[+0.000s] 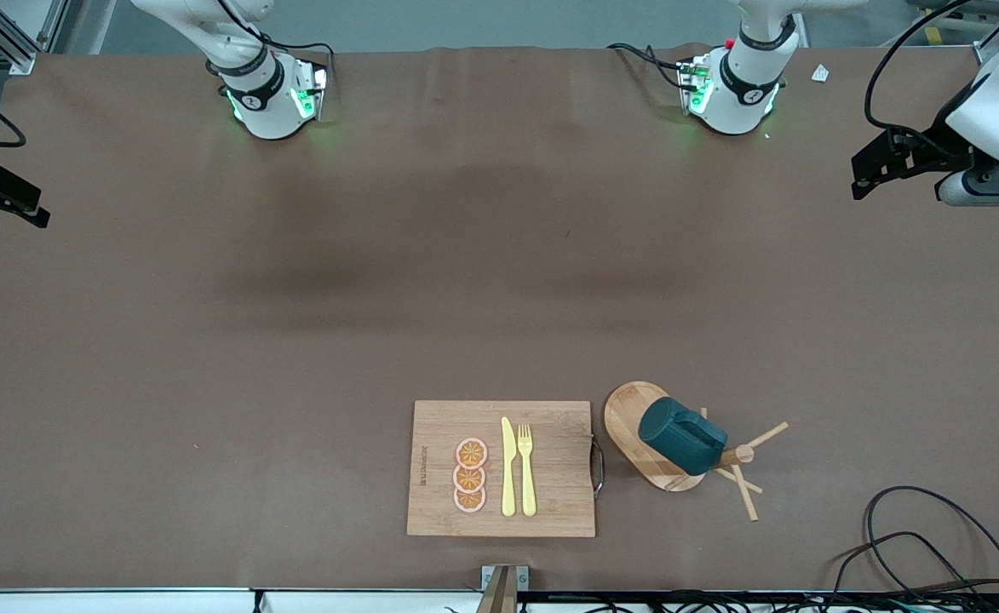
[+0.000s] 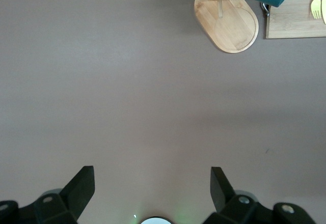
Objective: Transfer cup from left to right arm and place
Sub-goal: 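Reach the left gripper toward the teal mug on the mug stand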
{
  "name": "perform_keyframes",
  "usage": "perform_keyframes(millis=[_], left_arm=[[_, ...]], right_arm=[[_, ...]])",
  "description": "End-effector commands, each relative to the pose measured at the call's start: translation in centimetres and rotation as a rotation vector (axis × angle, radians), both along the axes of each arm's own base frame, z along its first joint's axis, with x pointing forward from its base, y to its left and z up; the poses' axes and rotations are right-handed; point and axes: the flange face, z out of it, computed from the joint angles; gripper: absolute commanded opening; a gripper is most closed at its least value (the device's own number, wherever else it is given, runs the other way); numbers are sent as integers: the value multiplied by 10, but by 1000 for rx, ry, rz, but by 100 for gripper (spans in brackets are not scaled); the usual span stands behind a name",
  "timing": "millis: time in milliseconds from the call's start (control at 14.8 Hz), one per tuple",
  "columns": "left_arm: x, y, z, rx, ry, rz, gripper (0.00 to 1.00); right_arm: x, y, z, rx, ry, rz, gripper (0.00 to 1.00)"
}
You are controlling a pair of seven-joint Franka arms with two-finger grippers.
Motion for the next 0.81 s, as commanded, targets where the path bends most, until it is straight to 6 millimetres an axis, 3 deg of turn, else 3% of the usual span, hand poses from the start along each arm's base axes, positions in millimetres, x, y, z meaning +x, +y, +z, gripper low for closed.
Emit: perform_keyframes(millis=[0,135,406,745], left_arm=[[1,-2,3,-9,-4,-2,100],[3,-8,1,-8,-2,-16,100],[46,-25,-27,-86,-10,-7,100],[93,-58,-70,-217,-74,257,100]], right_arm=[[-1,-6,3,11,0,-4,100],[-1,-5,3,11,-3,-2,100],[0,-3,-4,15,19,1,100],[-1,-5,-1,13,15,-1,100]])
